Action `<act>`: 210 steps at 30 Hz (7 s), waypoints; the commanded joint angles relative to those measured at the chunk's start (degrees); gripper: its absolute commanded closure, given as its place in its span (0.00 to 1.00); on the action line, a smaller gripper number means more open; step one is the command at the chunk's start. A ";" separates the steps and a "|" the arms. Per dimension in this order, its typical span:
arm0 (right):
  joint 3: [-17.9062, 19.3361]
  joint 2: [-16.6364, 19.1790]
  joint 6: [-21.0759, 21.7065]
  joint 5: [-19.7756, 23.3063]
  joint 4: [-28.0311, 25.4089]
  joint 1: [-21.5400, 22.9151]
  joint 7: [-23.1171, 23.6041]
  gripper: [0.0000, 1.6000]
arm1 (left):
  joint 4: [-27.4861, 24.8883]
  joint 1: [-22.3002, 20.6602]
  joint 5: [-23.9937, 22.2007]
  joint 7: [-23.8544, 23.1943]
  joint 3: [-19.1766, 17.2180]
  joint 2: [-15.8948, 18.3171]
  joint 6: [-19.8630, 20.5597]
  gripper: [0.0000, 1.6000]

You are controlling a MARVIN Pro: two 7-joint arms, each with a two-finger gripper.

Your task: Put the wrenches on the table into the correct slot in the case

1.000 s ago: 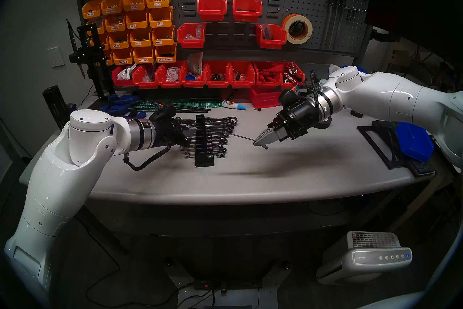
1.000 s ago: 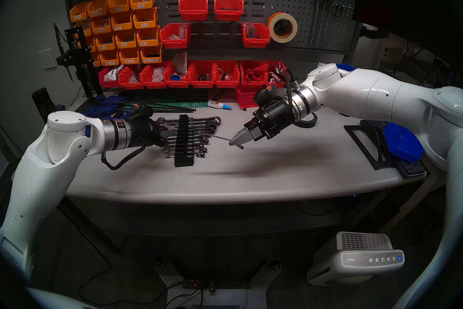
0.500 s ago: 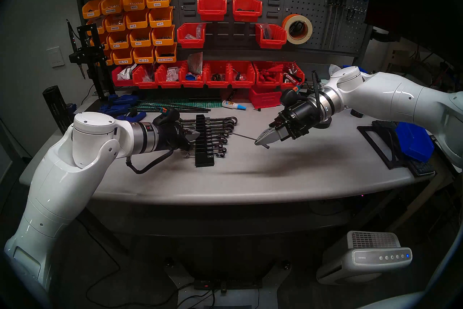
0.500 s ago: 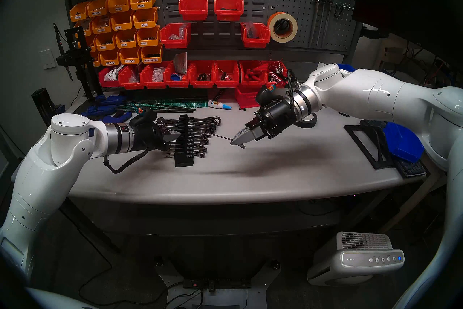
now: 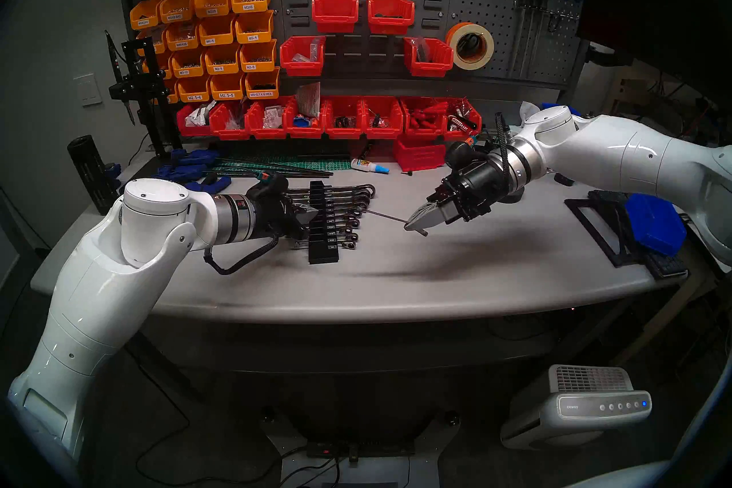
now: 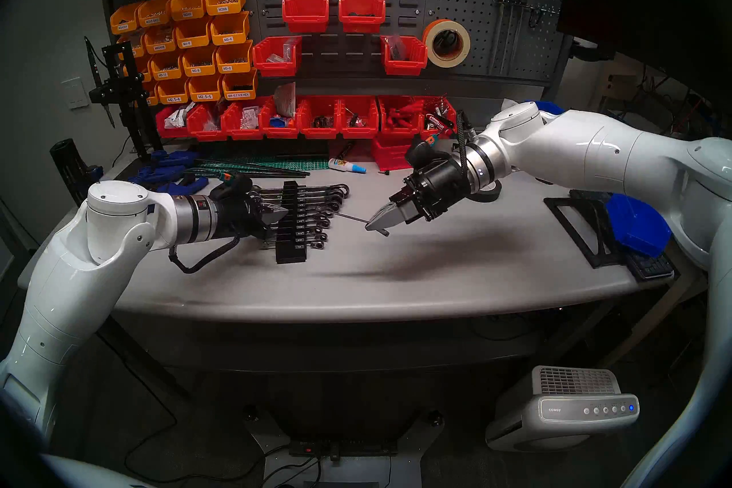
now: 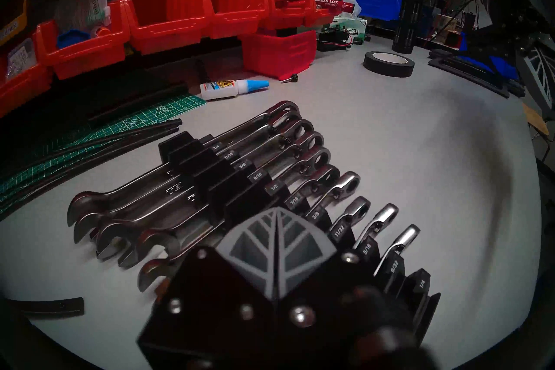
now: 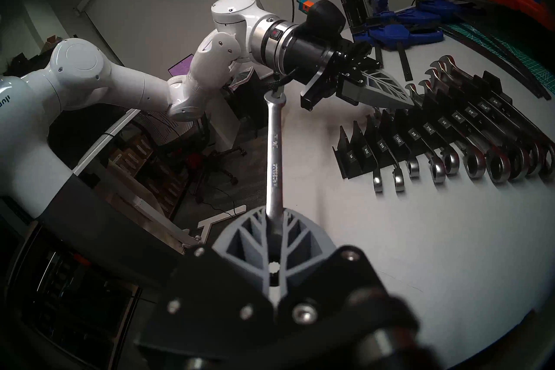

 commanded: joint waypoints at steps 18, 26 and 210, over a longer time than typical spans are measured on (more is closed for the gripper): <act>0.67 -3.42 0.07 2.09 3.96 0.82 0.27 1.00 | 0.86 -3.38 0.34 0.70 -1.50 -1.27 -2.88 1.00; 1.30 -6.93 -0.19 2.70 7.62 0.21 0.27 1.00 | -2.43 -1.87 -1.65 0.50 -5.91 -0.48 -3.02 1.00; 3.22 -26.13 20.27 -1.58 8.19 11.31 -18.12 1.00 | 16.76 3.04 47.35 -9.17 -9.74 -1.65 -87.84 1.00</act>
